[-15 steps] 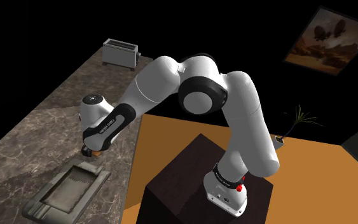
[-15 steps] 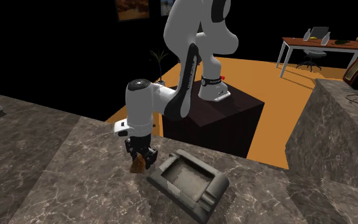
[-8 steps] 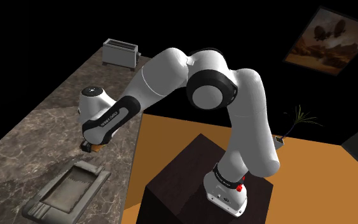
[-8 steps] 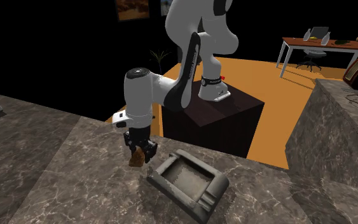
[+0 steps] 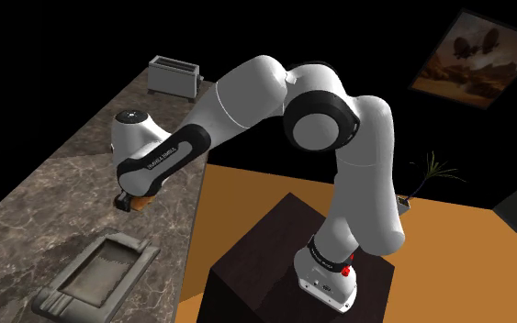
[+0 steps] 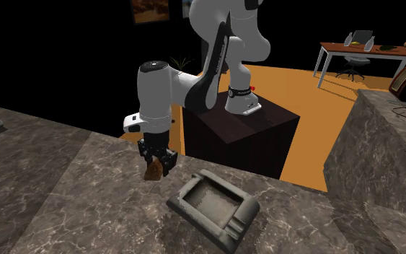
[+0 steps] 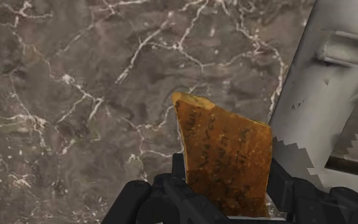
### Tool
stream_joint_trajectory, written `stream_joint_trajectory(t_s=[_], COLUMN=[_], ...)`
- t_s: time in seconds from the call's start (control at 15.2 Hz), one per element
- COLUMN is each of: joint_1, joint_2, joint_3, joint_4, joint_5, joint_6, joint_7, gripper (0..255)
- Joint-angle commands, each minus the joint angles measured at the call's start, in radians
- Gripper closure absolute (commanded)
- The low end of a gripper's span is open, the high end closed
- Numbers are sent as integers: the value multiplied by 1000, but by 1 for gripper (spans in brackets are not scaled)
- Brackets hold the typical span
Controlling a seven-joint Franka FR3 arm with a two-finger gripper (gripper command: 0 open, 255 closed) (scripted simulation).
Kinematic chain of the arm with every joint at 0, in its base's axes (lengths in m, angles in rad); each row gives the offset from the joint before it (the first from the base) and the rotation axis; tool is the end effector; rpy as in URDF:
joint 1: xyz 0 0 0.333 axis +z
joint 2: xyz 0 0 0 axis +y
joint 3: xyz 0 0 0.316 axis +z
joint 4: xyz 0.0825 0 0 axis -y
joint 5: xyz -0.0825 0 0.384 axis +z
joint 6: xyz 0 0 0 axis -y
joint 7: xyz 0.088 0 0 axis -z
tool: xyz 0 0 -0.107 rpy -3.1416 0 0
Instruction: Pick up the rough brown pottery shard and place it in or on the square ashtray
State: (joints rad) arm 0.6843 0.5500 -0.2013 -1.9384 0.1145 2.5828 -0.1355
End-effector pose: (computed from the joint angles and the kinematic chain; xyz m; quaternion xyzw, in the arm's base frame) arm 0.5591 0.2974 0.2128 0.9596 0.2755 0.0567 0.0090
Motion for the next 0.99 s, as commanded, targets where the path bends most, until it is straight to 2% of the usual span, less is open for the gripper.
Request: stream_joint_trajectory(t_s=[0.0, 0.26, 0.92], joint_1=[2, 8, 207], joint_2=[-19, -51, -77], joint_3=[-4, -11, 0], joint_4=[0, -1, -35], joint_5=[-5, -13, -67], joint_6=[-19, -50, -51], joint_7=[1, 6, 255], gripper=[255, 255, 255])
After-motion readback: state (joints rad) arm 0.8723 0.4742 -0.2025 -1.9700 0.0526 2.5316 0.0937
